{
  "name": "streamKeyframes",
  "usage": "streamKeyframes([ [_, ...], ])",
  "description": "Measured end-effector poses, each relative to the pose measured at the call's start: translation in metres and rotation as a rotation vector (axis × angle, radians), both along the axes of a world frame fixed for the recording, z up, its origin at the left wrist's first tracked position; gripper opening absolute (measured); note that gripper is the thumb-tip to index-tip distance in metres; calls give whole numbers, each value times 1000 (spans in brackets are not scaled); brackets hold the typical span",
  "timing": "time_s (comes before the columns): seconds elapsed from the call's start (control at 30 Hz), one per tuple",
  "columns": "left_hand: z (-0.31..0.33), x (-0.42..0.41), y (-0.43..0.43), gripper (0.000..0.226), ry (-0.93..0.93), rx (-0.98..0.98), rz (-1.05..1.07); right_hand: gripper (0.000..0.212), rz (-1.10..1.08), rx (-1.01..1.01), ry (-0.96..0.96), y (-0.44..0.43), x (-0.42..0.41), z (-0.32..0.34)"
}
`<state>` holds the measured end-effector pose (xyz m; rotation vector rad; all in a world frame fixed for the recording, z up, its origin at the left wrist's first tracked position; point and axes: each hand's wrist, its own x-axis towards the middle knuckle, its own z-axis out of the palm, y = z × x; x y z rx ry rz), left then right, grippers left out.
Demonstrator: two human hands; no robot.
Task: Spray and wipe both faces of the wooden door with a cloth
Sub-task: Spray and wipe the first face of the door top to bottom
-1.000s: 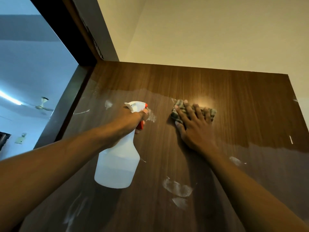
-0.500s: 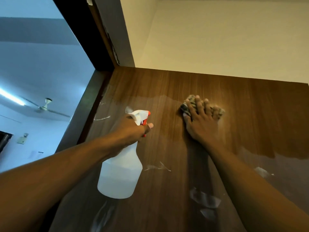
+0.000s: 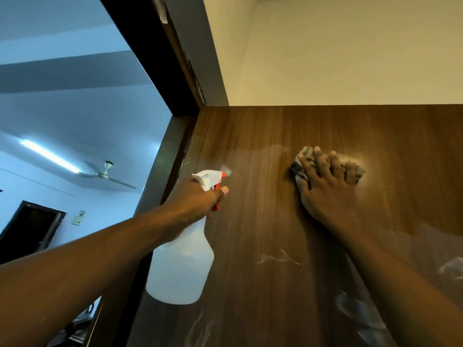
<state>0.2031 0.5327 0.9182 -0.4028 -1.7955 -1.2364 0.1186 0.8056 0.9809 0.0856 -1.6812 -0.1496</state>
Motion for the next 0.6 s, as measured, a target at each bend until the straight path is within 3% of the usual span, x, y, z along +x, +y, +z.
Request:
streamKeyframes([
  [0.17, 10, -10, -26, 49, 21, 8, 0, 59, 17, 123, -35, -81, -10, 37],
  [0.37, 6, -20, -61, 45, -10, -18, -28, 59, -11, 352, -30, -78, -18, -30],
  [0.47, 3, -25, -81, 47, -11, -26, -40, 63, -53, 220, -25, -62, -14, -35],
  [0.6, -1, -29, -109, 46, 8, -26, -23, 62, -42, 7, 1, -109, -23, 9],
])
